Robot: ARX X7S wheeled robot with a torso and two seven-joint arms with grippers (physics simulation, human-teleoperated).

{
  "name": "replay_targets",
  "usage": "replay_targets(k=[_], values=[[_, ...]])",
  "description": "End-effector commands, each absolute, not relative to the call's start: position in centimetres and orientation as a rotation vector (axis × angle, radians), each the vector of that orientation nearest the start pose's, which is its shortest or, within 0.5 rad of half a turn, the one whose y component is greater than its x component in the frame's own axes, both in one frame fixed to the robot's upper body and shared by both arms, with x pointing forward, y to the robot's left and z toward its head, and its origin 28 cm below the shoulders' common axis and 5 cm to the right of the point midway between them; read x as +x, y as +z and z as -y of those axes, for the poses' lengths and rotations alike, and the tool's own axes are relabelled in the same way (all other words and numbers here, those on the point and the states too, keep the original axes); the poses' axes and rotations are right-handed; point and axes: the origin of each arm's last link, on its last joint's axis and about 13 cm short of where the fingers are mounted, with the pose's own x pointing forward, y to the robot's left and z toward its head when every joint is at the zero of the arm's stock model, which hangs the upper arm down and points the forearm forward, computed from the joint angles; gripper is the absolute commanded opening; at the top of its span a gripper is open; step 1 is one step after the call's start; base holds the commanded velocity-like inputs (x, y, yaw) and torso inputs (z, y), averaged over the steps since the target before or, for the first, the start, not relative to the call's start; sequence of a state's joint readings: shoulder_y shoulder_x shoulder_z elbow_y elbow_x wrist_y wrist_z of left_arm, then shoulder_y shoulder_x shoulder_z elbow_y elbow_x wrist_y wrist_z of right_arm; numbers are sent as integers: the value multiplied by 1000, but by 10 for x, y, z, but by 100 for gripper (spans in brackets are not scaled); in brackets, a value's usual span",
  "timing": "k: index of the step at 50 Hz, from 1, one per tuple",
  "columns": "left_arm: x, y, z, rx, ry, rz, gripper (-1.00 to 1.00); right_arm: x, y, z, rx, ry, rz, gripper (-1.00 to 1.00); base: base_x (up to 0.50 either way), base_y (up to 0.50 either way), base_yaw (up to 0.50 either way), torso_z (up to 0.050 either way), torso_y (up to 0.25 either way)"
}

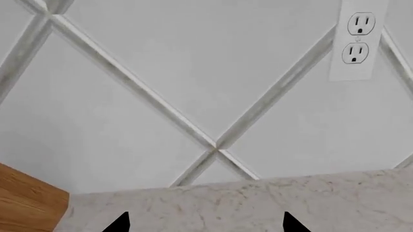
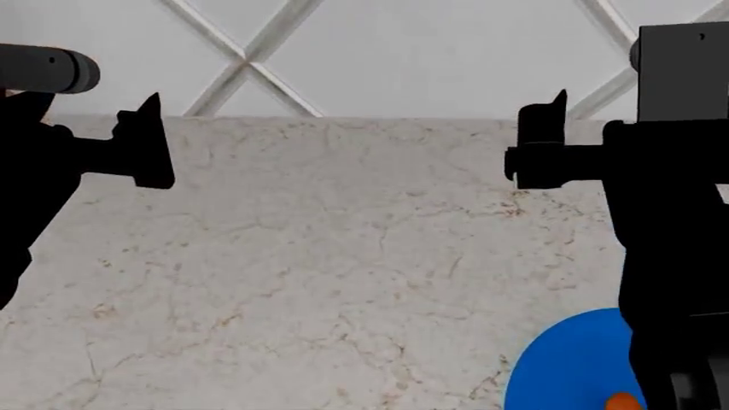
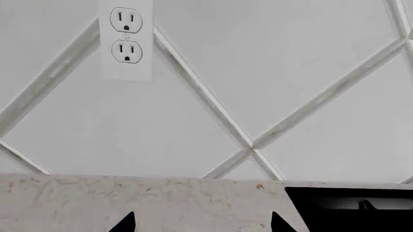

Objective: Pick the carrot from the plate and place it in the pan.

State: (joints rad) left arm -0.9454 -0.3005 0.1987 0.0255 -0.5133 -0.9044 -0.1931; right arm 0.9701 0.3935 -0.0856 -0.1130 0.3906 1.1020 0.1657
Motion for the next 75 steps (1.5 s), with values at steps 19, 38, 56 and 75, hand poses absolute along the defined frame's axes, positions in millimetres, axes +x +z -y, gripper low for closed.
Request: replay_targets(k=[19, 38, 56, 75], values=[[341, 227, -232, 7, -112, -7, 100, 231, 280, 174, -253, -49, -320, 100, 0, 0, 0, 0, 0], [339, 231, -227, 7, -123, -5, 100, 207, 282, 172, -198, 41, -420, 100, 0, 0, 0, 0, 0], [340, 228, -226, 6, -126, -7, 100, 195, 276, 177, -185, 83, -503, 100, 0, 0, 0, 0, 0], [340, 228, -226, 4, -125, -10, 100, 199, 265, 185, -166, 46, -523, 100, 0, 0, 0, 0, 0]])
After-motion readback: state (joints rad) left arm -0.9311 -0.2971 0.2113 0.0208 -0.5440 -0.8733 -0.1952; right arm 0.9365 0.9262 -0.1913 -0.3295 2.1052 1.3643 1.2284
